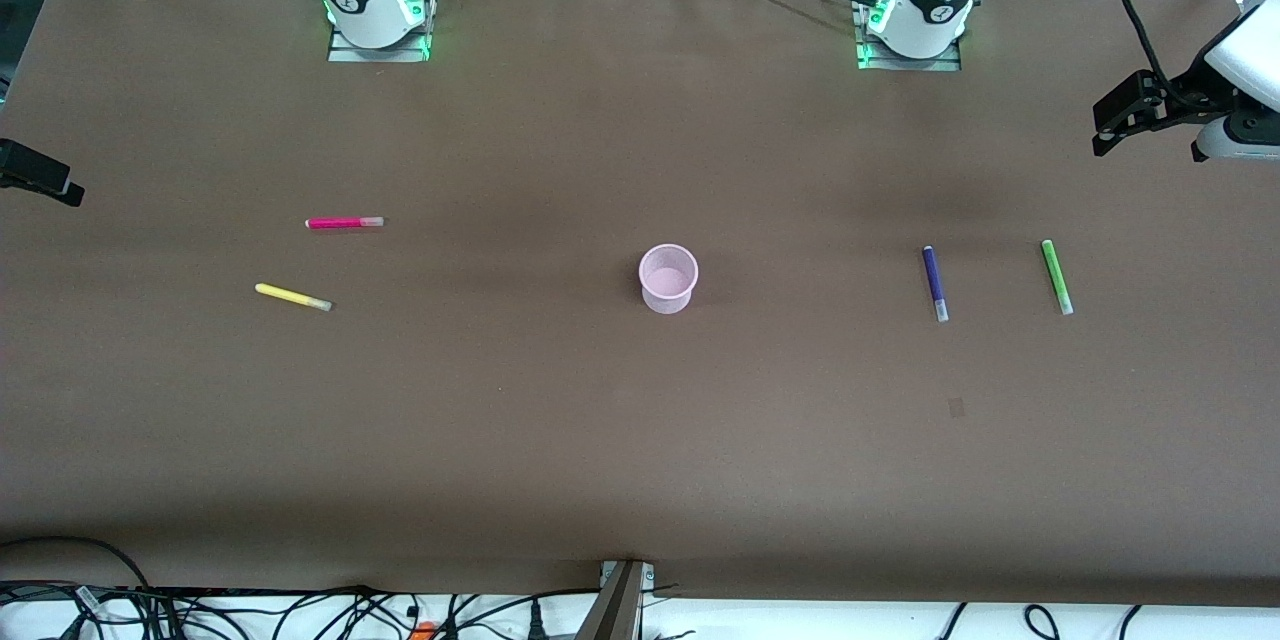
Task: Organize pens into pink holder with both arms
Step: 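Reach pink pen with the right gripper while the left gripper reaches purple pen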
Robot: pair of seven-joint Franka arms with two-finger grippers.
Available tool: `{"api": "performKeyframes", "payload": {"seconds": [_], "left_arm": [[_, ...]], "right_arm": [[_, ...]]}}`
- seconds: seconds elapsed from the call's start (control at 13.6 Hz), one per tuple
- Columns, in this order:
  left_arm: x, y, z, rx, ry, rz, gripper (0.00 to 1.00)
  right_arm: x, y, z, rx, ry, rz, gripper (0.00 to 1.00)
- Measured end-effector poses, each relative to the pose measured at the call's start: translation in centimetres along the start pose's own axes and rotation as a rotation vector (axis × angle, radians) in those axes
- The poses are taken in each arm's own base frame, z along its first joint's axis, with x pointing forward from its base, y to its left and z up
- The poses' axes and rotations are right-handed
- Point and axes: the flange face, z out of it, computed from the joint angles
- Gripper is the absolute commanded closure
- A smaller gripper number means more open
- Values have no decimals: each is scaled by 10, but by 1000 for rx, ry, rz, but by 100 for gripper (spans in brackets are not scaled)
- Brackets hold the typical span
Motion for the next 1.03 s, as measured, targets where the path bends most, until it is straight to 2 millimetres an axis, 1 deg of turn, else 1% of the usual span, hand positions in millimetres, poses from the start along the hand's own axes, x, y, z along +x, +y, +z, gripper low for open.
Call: {"api": "performKeyframes", "payload": {"seconds": [0.44,0.66,0.73,0.81,0.88,1.03], "left_arm": [[1,0,2,0,-5,1,0],[2,1,8,-1,-30,1,0],[2,1,15,-2,-61,2,0],[3,1,27,-4,-107,3,0],[6,1,40,-6,-152,4,0],[16,0,75,-10,-231,3,0]], "right_arm": [[-8,2,5,8,-62,6,0],[-11,3,6,11,-86,6,0],[-11,3,6,11,-88,6,0],[-11,3,6,11,-87,5,0],[-11,3,4,9,-84,5,0],[-11,3,1,5,-81,18,0]]}}
